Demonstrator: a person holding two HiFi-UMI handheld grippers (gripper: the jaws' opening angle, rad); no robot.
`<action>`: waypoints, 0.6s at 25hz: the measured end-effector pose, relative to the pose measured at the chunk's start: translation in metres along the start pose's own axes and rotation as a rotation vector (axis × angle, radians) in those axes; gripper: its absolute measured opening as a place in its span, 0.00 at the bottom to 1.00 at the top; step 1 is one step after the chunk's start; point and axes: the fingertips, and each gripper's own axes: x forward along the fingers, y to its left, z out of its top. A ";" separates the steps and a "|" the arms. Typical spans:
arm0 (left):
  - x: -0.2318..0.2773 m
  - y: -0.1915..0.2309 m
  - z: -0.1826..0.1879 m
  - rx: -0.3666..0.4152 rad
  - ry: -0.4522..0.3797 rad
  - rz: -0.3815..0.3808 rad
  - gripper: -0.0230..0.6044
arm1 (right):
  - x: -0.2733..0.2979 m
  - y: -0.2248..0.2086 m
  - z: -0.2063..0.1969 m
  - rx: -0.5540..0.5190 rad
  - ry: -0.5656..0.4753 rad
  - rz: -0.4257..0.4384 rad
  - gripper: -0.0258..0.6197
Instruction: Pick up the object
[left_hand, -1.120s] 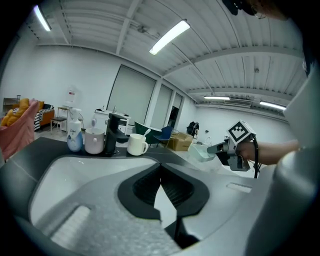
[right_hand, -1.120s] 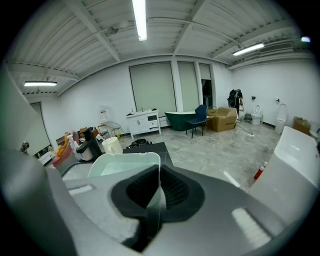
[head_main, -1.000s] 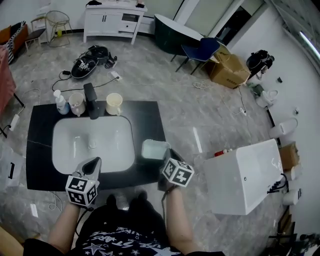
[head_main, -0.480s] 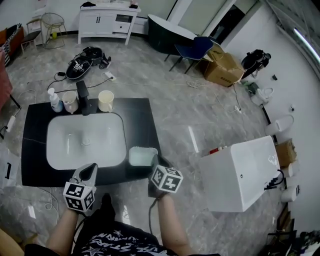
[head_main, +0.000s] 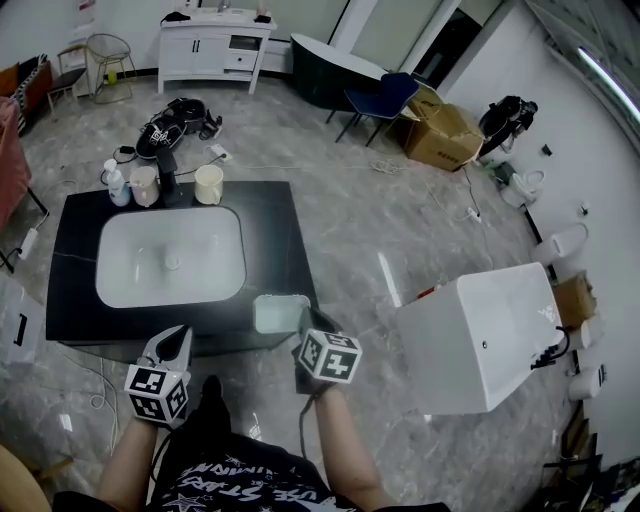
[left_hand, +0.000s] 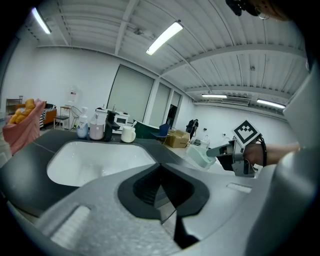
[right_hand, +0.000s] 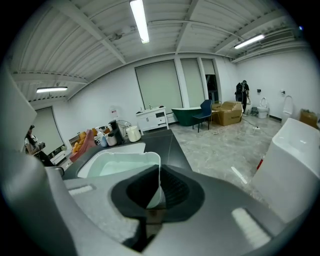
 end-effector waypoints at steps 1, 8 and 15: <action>-0.004 -0.004 0.001 0.002 -0.009 0.002 0.05 | -0.006 -0.001 0.000 -0.004 -0.006 0.002 0.06; -0.034 -0.025 0.002 0.006 -0.051 0.009 0.05 | -0.036 0.008 -0.004 -0.028 -0.033 0.031 0.06; -0.062 -0.038 -0.004 0.003 -0.067 0.022 0.05 | -0.066 0.010 -0.014 -0.032 -0.043 0.043 0.06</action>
